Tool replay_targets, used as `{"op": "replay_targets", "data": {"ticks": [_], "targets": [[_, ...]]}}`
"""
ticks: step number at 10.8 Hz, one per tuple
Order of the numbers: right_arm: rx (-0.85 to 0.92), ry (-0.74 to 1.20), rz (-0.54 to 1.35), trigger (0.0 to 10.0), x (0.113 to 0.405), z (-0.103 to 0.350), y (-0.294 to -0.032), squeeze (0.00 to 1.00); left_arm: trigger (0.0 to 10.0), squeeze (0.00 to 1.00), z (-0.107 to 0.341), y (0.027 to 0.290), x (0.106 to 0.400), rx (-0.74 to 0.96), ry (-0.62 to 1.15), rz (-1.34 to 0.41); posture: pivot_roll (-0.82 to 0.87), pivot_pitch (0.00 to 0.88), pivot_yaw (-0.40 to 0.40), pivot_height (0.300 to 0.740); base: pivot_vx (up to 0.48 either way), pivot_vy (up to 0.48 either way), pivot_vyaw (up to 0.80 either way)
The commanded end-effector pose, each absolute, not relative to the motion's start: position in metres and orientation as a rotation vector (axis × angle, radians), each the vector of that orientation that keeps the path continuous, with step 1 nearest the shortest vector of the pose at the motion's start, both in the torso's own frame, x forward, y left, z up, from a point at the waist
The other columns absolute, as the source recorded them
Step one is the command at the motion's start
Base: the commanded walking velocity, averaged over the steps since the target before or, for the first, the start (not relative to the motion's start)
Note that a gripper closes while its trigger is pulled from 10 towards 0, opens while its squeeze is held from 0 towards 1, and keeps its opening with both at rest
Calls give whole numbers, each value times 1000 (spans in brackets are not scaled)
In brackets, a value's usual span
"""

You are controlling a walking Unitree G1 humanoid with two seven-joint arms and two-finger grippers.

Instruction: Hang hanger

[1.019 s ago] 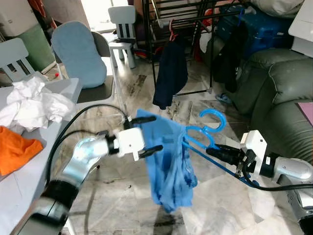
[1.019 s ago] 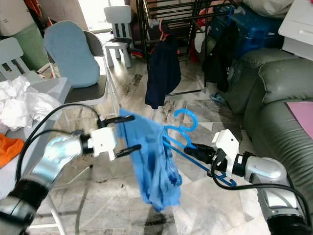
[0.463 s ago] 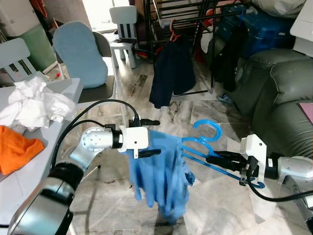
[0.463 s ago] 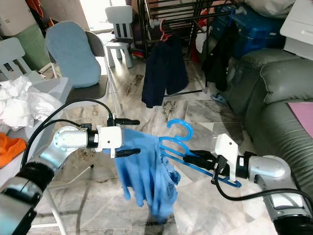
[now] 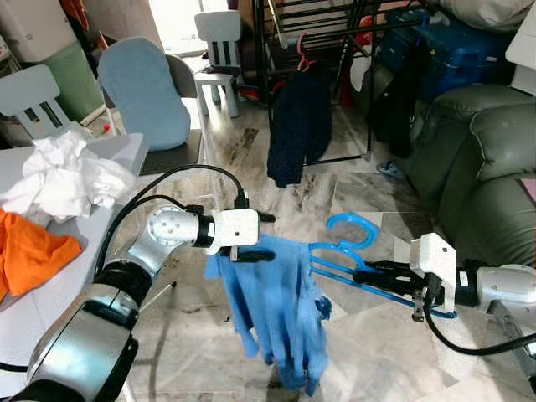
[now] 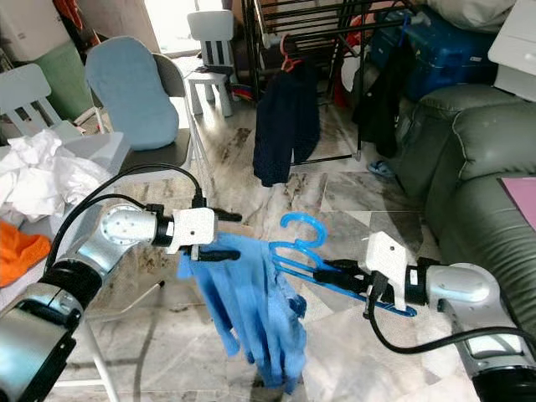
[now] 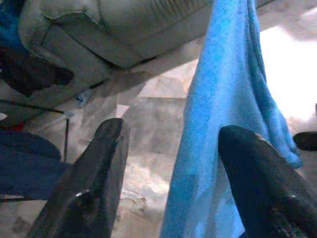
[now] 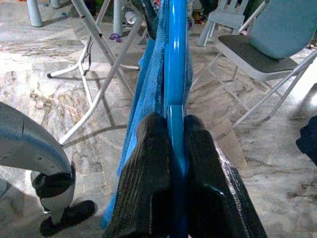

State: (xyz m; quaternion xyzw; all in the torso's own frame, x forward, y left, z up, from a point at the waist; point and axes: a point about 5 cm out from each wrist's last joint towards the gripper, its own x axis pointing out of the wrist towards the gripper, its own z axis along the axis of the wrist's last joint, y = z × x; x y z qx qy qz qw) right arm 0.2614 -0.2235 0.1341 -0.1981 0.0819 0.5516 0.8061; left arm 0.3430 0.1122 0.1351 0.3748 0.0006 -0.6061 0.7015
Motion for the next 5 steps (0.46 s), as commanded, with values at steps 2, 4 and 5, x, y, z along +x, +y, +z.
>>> {"op": "replay_targets", "data": {"ticks": [2,4,5], "targets": [[-463,126,1213,10000,263,140,-216,0,0,0,133,117,346,847,109,-1392,-220,0,130,740,0,0,0],[-468,122,1213,10000,263,139,-214,0,0,0,132,119,346,836,140,-1414,-220,0,134,740,0,0,0],[-469,121,1214,10000,263,138,-214,0,0,0,134,118,347,834,142,-1417,-218,0,135,740,0,0,0]]}}
